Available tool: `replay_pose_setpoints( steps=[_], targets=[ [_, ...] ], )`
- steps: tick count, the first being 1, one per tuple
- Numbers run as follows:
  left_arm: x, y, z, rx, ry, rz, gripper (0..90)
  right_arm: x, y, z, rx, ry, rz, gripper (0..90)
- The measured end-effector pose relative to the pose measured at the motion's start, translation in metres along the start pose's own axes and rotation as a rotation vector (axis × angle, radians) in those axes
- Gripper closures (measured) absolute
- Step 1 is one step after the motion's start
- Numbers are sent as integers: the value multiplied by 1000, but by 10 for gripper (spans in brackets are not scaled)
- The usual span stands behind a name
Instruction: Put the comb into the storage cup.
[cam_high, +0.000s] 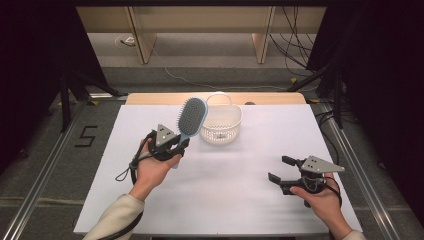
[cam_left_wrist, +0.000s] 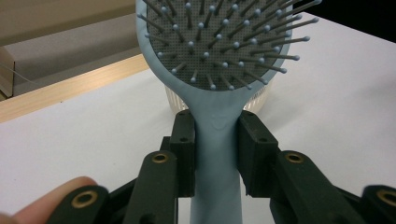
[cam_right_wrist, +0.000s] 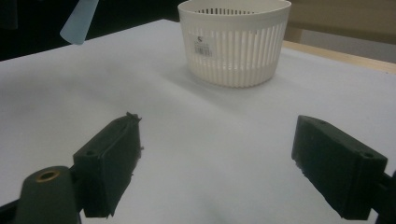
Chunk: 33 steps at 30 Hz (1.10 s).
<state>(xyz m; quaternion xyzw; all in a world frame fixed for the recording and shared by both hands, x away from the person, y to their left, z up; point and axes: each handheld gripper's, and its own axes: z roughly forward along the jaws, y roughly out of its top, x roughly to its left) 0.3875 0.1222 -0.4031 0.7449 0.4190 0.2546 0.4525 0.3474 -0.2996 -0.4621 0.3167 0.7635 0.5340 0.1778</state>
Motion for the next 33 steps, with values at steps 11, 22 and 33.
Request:
replay_pose_setpoints(
  steps=[11,22,33],
  targets=[
    [2,4,2,-8,5,-2,697,0,0,0,-1,2,0,167],
    [2,7,4,-13,5,-8,696,0,0,0,-2,2,0,167],
    [1,11,7,-16,4,-4,696,0,0,0,-4,1,0,167]
  ],
)
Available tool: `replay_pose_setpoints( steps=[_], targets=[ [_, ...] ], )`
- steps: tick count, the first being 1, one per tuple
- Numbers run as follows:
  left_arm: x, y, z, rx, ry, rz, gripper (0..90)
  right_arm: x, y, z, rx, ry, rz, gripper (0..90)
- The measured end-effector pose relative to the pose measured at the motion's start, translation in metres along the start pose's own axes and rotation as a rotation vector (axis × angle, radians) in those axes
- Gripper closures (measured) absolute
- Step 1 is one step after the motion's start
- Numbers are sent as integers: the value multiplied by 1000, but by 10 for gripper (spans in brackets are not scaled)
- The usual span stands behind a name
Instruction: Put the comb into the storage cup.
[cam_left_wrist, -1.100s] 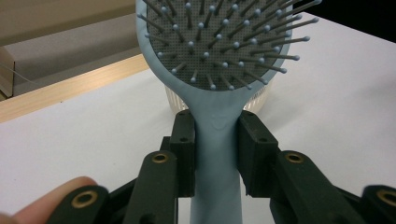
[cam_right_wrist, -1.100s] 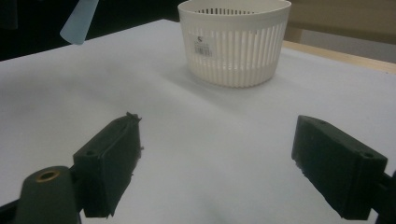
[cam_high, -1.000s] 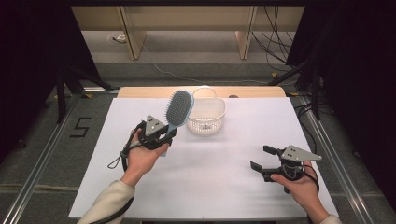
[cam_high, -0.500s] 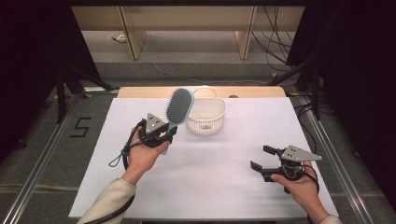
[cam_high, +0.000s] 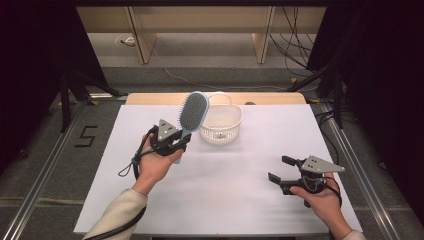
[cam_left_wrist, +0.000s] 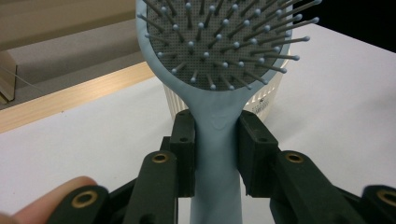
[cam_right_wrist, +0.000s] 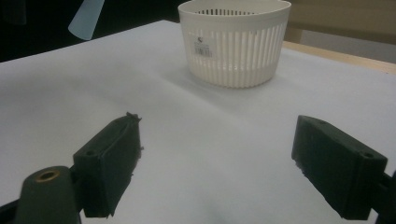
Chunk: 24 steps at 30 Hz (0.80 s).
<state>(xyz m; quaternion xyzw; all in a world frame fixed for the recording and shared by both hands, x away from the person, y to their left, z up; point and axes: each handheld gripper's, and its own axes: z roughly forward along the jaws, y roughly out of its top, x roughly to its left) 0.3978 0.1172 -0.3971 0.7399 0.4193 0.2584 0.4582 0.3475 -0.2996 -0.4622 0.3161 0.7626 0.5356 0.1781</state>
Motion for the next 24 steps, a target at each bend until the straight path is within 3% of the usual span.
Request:
replay_pose_setpoints(
  steps=[24],
  targets=[
    [-1,5,7,2,-2,-5,696,0,0,0,0,3,-1,167]
  ],
)
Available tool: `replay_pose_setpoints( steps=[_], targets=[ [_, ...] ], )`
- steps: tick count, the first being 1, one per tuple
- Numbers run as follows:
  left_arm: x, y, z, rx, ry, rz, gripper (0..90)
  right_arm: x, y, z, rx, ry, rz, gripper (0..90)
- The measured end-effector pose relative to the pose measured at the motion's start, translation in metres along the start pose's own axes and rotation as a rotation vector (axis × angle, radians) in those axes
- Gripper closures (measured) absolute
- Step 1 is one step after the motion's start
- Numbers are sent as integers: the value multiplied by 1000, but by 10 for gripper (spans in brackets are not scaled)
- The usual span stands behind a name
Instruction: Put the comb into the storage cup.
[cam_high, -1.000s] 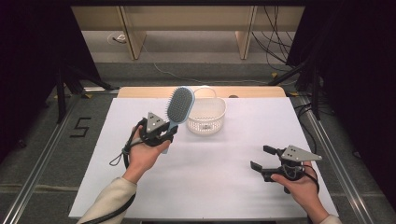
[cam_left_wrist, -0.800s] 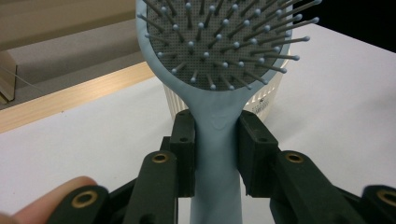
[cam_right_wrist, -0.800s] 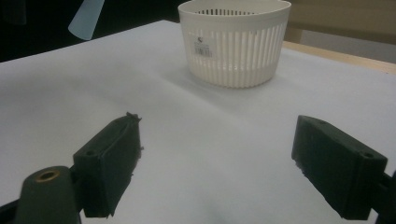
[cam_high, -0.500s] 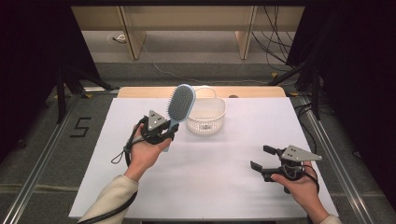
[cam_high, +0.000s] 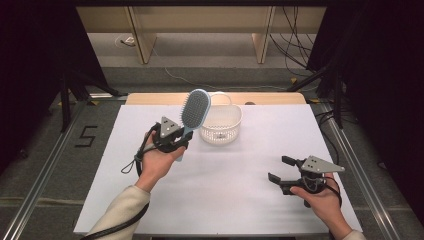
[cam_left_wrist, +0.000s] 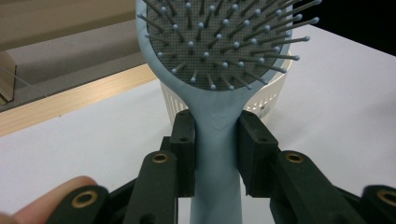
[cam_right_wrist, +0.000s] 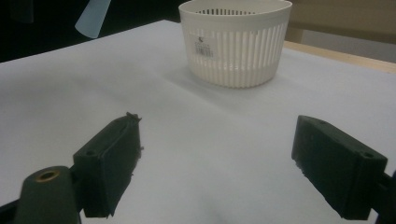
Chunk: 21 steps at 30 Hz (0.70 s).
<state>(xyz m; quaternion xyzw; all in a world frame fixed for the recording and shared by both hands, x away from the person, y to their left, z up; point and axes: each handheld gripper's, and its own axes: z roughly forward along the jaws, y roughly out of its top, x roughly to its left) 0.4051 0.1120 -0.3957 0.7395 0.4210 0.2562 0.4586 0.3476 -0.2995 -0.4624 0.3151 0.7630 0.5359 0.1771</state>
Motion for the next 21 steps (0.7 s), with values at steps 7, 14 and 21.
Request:
replay_pose_setpoints(
  steps=[7,14,21],
  targets=[
    [-2,3,4,-4,-3,-1,696,0,0,0,2,0,3,167],
    [-5,6,9,-5,-4,0,696,0,0,0,1,1,4,167],
    [-6,6,12,-3,-6,-1,696,0,0,0,2,3,5,167]
  ],
)
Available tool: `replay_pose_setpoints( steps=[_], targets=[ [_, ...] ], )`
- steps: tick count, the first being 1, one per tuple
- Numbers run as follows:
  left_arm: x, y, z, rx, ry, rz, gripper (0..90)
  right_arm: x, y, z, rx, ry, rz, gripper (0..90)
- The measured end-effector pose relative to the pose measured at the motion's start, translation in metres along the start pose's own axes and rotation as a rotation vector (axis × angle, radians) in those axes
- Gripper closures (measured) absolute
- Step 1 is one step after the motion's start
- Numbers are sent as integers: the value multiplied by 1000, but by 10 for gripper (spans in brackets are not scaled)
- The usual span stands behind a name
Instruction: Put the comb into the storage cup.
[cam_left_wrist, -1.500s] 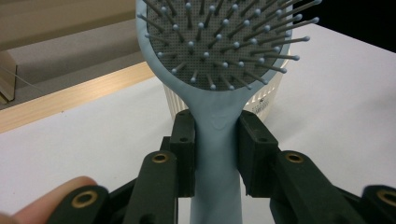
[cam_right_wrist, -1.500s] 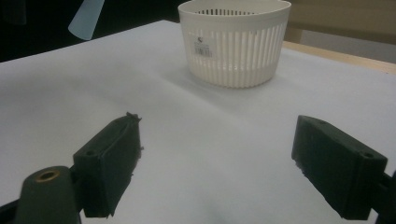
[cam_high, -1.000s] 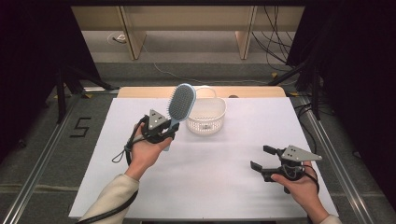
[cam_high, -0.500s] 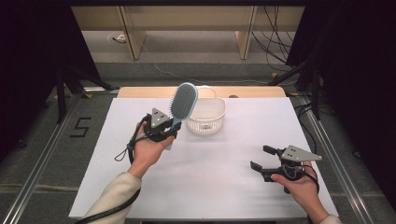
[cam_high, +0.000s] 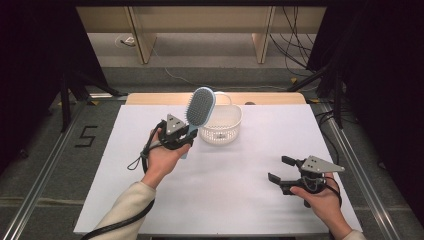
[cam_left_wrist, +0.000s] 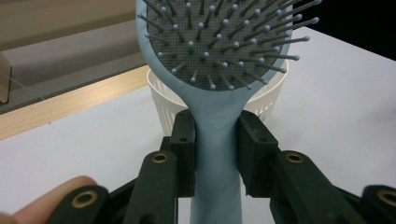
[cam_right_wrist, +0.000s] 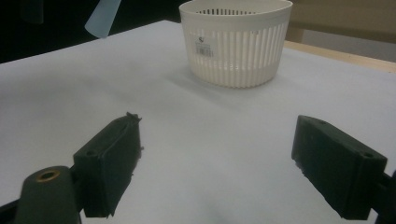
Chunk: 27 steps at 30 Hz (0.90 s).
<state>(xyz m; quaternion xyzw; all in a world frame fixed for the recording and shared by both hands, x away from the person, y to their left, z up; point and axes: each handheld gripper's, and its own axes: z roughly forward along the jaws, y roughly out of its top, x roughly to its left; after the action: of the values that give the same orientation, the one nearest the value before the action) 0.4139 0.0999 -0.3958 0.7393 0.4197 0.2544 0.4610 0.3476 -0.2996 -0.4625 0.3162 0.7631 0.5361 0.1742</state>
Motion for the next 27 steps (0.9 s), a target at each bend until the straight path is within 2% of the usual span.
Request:
replay_pose_setpoints(
  steps=[27],
  targets=[
    [0,10,6,-22,-1,-2,696,0,0,0,0,1,-2,168]
  ],
)
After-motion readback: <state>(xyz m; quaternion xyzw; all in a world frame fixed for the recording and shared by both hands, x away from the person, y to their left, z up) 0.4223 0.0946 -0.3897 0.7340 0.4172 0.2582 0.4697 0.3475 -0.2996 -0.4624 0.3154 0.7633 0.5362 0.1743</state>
